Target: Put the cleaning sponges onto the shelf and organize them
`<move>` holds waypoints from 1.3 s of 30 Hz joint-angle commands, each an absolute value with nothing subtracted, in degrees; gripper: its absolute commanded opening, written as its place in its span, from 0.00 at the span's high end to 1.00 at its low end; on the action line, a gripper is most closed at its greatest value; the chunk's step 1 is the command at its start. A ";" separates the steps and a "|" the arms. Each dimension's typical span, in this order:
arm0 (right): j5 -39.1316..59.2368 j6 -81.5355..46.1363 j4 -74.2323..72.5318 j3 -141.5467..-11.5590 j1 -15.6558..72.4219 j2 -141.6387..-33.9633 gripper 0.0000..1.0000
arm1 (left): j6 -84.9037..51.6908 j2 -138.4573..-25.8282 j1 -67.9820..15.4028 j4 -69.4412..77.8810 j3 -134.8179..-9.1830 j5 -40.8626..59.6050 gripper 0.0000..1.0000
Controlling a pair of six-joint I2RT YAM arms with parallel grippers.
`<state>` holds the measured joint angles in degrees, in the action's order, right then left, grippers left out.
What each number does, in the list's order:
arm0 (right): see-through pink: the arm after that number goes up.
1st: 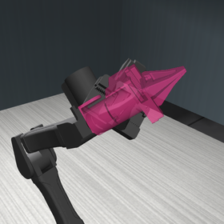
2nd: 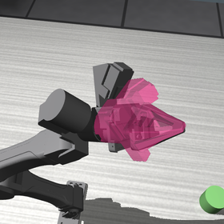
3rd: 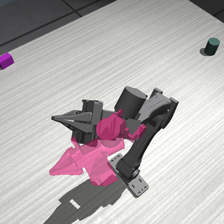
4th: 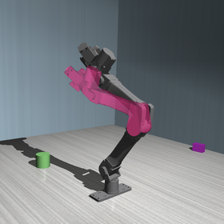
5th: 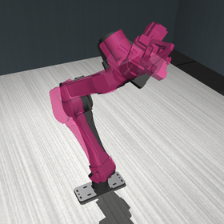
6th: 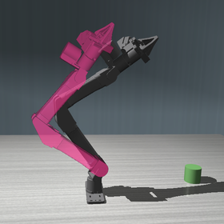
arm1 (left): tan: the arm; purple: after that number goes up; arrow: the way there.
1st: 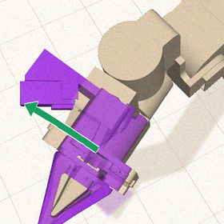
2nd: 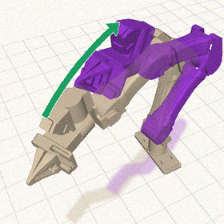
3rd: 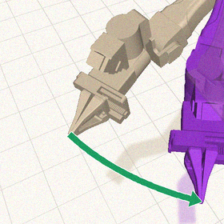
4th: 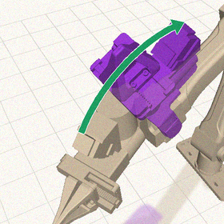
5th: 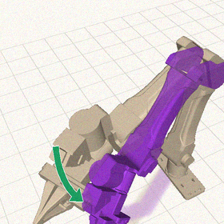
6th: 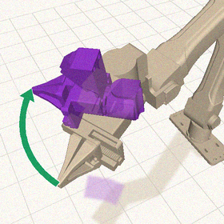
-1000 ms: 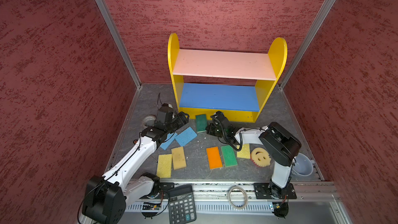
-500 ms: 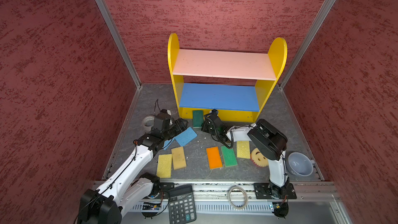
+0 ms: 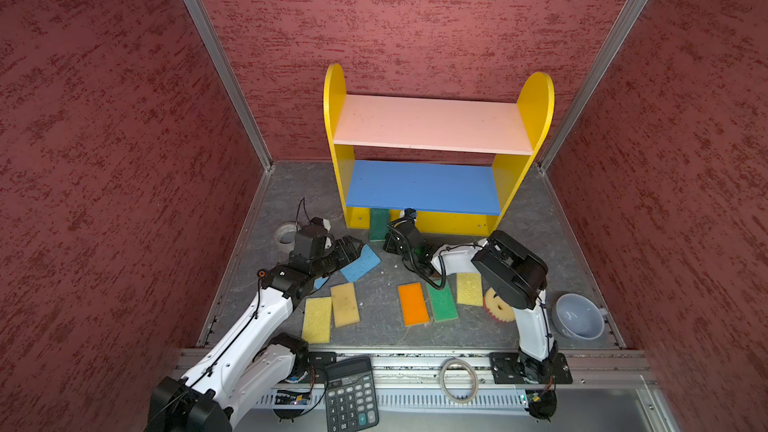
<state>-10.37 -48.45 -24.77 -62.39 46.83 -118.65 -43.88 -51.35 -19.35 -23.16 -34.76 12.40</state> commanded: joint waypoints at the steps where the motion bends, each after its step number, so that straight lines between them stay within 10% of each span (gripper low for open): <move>1: -16.72 -45.82 -35.34 -62.72 46.31 -119.01 1.00 | -42.50 -50.12 -19.59 -24.34 -34.00 13.33 0.18; 36: -29.09 -45.82 -41.67 -68.00 46.68 -124.22 1.00 | -44.21 -48.78 -19.95 -24.69 -31.29 13.90 0.18; 39: -29.43 -46.24 -40.78 -68.55 46.72 -124.63 0.89 | -44.14 -48.83 -19.95 -24.88 -31.39 13.90 0.17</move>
<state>-24.25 -45.08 -35.86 -64.71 48.49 -125.01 -44.12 -48.75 -19.68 -25.30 -31.70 13.47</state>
